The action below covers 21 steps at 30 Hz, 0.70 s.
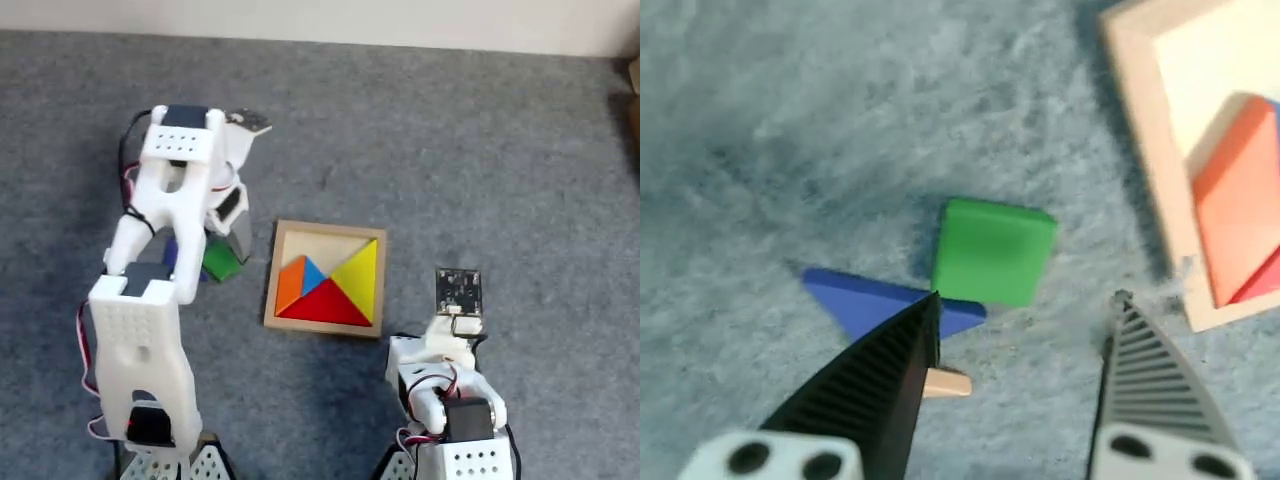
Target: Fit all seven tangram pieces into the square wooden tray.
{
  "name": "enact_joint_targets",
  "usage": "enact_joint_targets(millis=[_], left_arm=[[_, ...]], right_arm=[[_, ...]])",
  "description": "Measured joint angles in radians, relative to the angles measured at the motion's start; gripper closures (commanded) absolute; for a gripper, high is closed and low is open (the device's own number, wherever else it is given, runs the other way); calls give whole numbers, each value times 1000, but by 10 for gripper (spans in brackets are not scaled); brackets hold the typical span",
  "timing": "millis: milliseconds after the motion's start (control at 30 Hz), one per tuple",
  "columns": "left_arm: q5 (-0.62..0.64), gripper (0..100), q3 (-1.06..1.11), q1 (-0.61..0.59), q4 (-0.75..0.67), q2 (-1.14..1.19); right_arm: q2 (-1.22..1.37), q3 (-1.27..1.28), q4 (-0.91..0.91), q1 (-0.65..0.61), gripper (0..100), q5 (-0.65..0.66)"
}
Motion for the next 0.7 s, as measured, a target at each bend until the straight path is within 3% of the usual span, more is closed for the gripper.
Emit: enact_joint_targets(millis=[433,700], left_arm=[[-54,747,282,-28,-275,0],[-54,899,295,-21,-299,-3]], right_arm=[[0,0,0,0,993,0],[0,0,0,0,993,0]])
